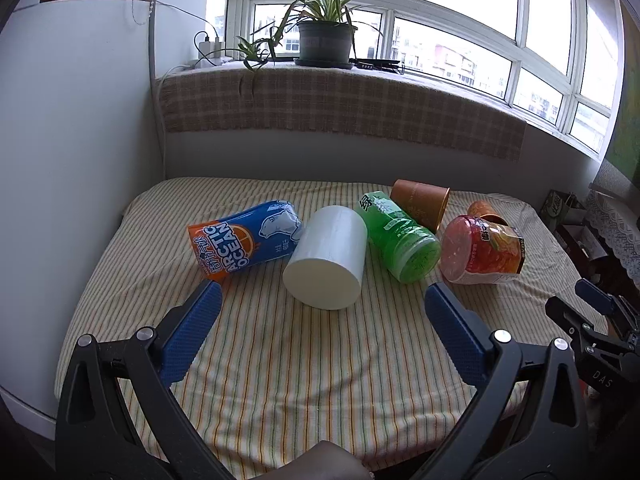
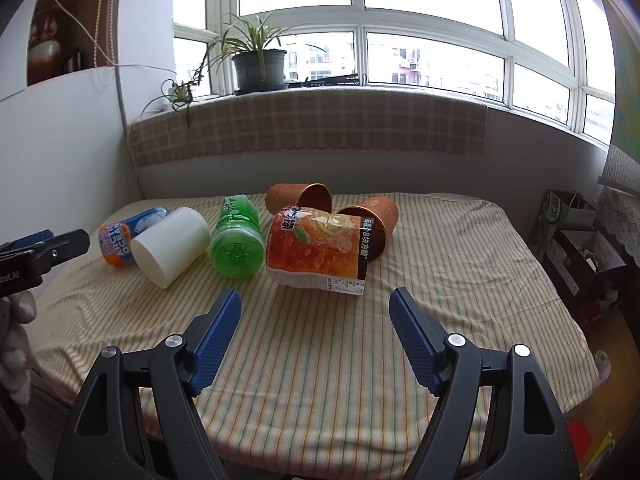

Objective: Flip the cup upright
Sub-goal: 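Move the left gripper down to the white cup lying on its side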

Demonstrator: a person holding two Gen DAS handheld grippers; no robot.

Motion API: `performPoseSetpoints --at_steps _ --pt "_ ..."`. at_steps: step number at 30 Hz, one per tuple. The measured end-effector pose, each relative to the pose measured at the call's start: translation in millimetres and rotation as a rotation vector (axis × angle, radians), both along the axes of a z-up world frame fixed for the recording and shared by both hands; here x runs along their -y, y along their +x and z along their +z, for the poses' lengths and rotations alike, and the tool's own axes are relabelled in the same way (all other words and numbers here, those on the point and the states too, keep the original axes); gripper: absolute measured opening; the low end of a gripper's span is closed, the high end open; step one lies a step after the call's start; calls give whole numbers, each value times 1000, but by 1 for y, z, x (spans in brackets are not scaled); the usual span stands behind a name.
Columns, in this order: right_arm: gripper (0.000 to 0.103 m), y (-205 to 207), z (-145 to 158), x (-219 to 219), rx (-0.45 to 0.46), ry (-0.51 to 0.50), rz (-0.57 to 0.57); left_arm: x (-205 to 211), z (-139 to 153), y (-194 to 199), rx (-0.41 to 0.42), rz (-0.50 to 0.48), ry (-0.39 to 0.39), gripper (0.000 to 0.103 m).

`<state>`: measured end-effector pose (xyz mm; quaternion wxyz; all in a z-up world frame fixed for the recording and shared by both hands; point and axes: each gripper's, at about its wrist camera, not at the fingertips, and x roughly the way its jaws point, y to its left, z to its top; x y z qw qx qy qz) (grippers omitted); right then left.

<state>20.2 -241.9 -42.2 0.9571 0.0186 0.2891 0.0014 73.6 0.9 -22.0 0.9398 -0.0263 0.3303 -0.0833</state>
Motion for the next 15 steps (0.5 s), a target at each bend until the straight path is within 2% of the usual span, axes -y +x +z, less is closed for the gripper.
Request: performPoseSetpoints --at_steps 5,8,11,15 --pt "76 3 -6 9 -15 7 -22 1 -7 41 -96 -70 -7 103" --pt "76 4 -10 16 -27 16 -35 2 -9 70 -162 -98 -12 94" --pt "76 5 -15 22 -40 19 -49 4 -9 94 -219 -137 -21 94" --pt "76 9 -21 31 -61 34 -67 13 -12 123 -298 -185 8 94"
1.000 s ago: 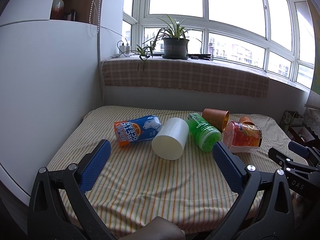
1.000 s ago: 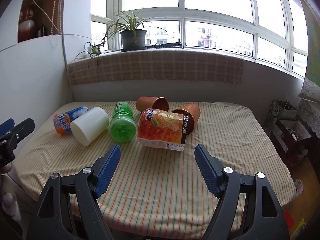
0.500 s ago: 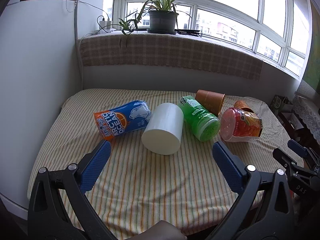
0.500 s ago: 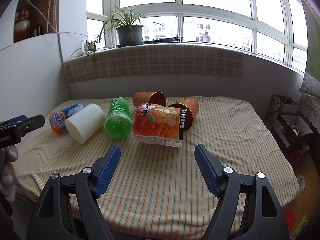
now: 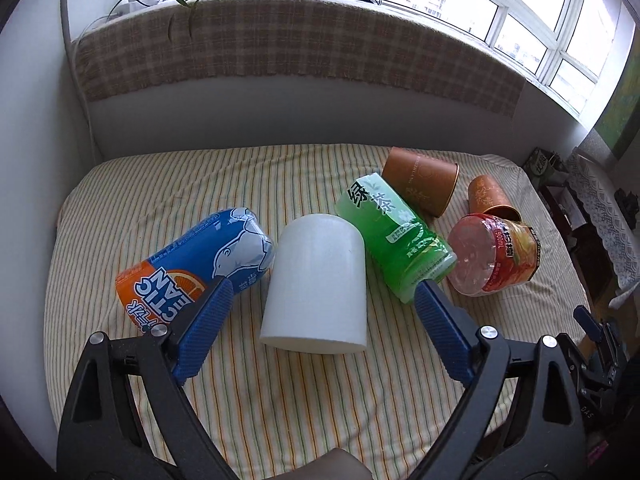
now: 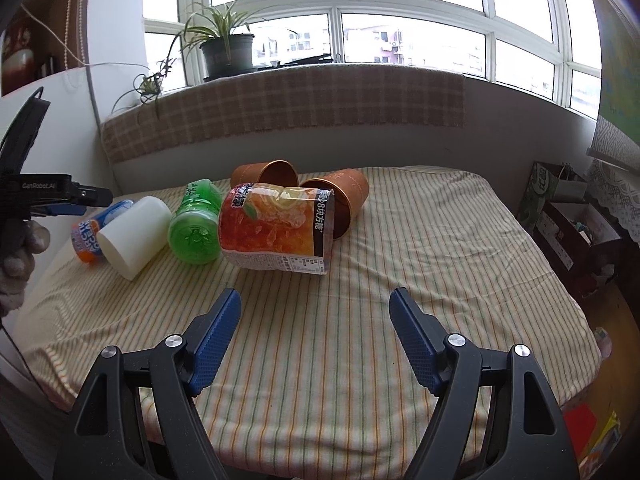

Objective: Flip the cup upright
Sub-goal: 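Move the left gripper down to the white cup lying on its side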

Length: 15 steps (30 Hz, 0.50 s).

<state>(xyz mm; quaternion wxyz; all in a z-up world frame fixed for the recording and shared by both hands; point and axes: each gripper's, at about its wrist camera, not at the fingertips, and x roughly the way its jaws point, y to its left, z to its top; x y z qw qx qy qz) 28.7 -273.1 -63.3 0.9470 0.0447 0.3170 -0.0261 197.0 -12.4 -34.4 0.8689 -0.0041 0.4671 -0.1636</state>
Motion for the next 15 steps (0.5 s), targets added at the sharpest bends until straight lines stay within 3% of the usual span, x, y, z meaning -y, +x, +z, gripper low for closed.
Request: performPoseSetpoints --at_steps 2,5,15 --pt "76 2 -2 4 -9 13 -8 4 -5 15 -46 -12 14 94" --pt "76 2 -4 11 -16 25 -19 9 -13 33 -105 -20 48 85" --pt "76 10 -16 37 -45 73 -71 23 -38 54 -210 -77 127 85"
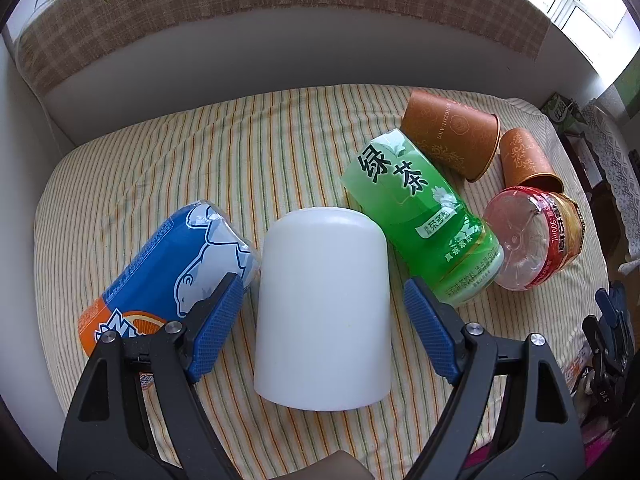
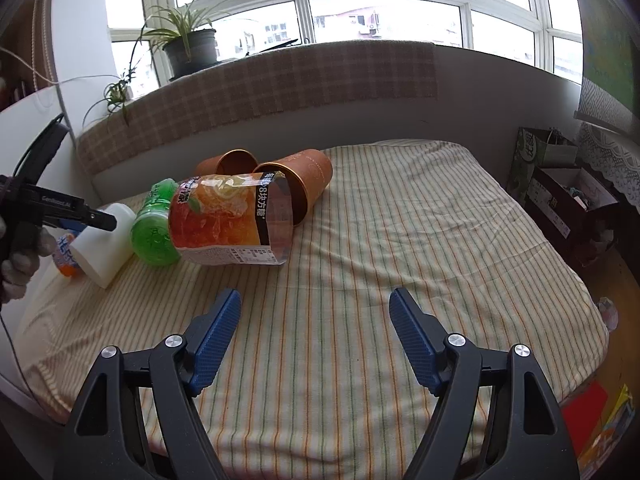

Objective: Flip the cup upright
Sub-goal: 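Move the left gripper down to the white cup lying on its side, then close the left gripper around the white cup's body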

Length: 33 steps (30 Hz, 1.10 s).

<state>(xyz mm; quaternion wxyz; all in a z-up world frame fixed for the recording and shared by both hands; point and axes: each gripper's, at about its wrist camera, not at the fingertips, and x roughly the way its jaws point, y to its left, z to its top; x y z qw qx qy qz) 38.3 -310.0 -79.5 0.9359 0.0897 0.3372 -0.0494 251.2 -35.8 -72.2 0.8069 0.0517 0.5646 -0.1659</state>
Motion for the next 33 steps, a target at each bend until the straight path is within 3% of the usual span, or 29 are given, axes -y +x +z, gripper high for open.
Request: performPoseSetpoints --at_steps 8,11,17,26,33 --pt "76 2 -3 8 -9 16 -14 5 -19 13 -42 -4 28 85" --pt "76 2 -4 11 -13 22 -22 7 -22 14 -49 -6 26 76" --pt "76 2 -5 16 -20 35 -32 12 -21 9 -25 -20 38 76" --pt "76 -2 0 13 -7 33 -29 16 5 -27 39 -83 61 76" --pt "76 -7 2 13 1 35 -32 46 17 -70 79 -215 96 76"
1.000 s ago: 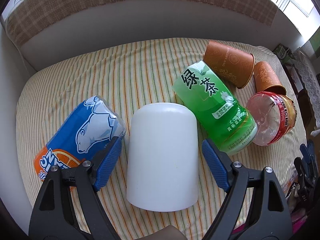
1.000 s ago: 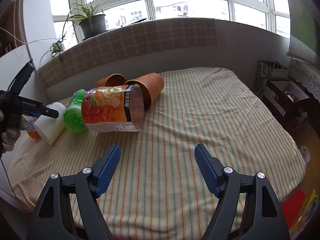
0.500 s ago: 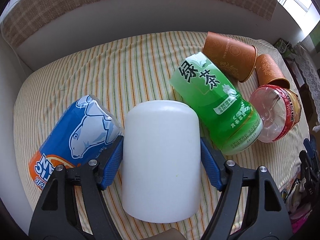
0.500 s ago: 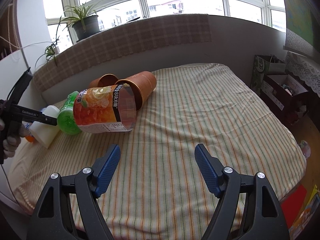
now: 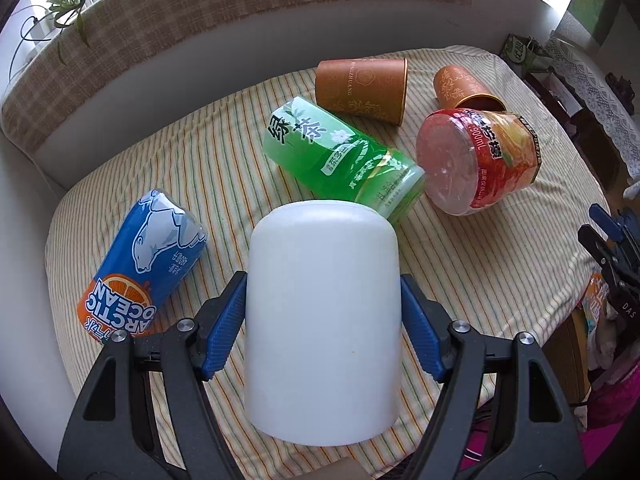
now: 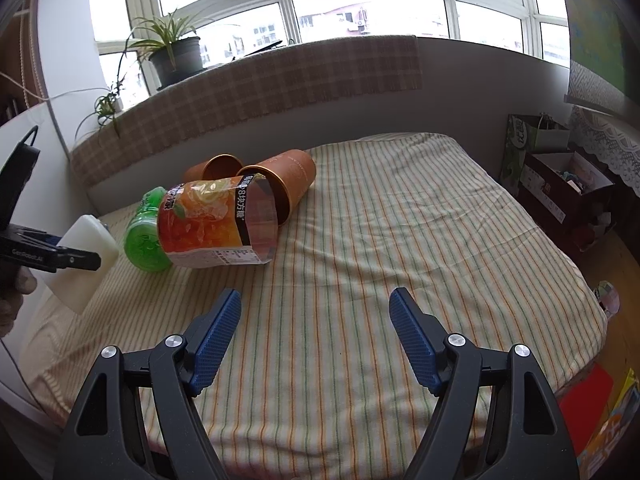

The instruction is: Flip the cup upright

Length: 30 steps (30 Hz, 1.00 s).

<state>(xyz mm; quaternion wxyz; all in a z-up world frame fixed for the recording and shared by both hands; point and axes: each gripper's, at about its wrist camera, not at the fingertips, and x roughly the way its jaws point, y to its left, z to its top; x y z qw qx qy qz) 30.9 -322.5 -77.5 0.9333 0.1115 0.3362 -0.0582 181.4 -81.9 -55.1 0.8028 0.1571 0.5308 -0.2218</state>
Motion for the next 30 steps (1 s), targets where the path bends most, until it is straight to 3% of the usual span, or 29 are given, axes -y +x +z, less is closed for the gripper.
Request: performPoseSetpoints --at_steps 10,22,25,30 --pt "76 -9 2 8 6 5 -15 56 -11 -43 -5 -196 3 76" --pt "76 -12 4 12 29 -23 41 79 -34 -46 -34 -241 18 76" --pt "76 -7 8 8 47 -43 106 79 -34 -47 -33 -243 17 79" --pt "76 12 17 -2 76 -14 376 66 -23 -47 -23 -212 -33 80"
